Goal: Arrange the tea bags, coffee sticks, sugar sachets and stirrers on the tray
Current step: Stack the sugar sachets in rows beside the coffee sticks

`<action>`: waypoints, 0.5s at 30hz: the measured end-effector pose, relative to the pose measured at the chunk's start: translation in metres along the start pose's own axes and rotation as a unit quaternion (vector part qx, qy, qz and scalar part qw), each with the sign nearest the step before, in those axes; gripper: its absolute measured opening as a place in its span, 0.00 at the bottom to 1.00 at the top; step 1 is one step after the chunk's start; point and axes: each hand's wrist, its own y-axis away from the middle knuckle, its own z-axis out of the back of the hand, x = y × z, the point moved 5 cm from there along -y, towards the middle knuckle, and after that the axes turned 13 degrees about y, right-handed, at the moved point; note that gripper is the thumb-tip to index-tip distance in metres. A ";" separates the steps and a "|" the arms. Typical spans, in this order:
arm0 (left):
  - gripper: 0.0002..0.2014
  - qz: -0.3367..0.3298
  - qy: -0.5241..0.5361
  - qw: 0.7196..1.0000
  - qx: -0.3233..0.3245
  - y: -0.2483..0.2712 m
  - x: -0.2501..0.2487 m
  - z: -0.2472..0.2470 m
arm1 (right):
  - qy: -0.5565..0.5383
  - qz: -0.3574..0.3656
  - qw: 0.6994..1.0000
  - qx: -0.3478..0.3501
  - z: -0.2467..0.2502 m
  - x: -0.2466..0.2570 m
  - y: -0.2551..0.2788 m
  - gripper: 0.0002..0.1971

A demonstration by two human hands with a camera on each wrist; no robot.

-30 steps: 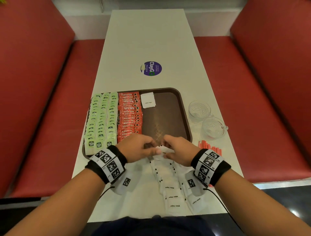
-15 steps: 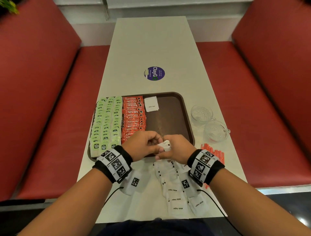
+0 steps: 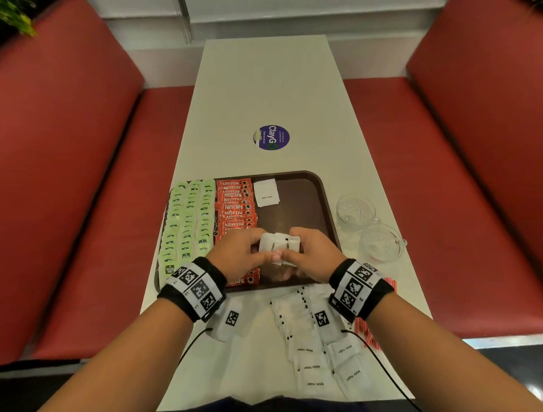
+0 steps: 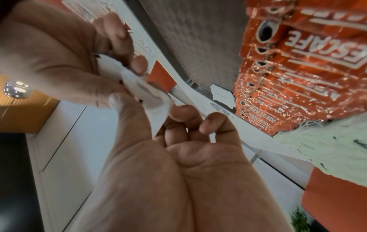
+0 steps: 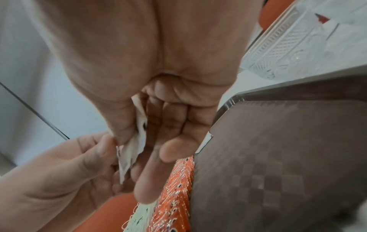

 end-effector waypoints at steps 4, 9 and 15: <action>0.11 -0.010 0.016 0.999 -0.030 -0.012 -0.002 0.012 | -0.060 0.006 0.998 0.000 0.005 -0.005 -0.009 0.08; 0.04 -0.017 -0.096 0.995 0.008 -0.028 -0.004 0.020 | -0.049 0.028 0.998 0.002 0.008 -0.003 -0.020 0.07; 0.07 -0.011 -0.083 0.996 0.001 -0.054 -0.006 0.030 | 0.053 -0.013 0.997 -0.059 0.019 -0.015 -0.034 0.06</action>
